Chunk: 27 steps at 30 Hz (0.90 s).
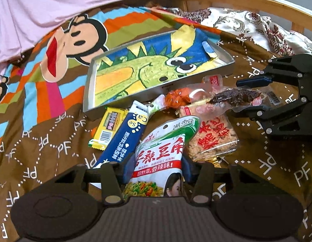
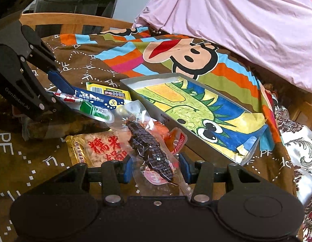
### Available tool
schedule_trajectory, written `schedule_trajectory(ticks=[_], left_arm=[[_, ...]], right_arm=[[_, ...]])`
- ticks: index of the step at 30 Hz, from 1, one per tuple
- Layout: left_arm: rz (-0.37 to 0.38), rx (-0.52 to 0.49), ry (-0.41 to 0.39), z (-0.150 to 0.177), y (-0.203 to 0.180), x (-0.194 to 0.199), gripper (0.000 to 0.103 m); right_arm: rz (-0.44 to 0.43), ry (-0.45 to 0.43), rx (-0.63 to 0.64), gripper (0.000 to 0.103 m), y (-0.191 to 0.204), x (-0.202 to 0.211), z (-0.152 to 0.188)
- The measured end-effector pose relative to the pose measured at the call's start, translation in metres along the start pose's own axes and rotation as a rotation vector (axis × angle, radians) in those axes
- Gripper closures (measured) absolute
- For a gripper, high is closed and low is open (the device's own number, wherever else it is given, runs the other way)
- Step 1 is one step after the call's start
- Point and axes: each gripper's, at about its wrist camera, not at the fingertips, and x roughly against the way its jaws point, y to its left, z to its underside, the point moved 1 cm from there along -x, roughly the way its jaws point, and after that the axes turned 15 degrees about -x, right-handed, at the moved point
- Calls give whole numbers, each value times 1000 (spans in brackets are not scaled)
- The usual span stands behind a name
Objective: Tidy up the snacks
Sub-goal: 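Carry both packets into the metal tray and open both tools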
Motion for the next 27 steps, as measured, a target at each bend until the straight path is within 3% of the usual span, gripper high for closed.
schedule_trajectory(ticks=[4,12,20,27], left_arm=[[-27,3,-49,-2,5,7,52],[-67,102,-162,-27,40,3,52],[-73,187,-198,-72,87,-49,52],[-52,204,-194,-107,104,-111,52]], right_arm=[[22,-28,2,55,2,0,0],[112,-113,-21,55,-12,-12,-18],[163,-122,-24,54,-46,-74,-62],[200,-40,-113,54,-80,-125,-78]])
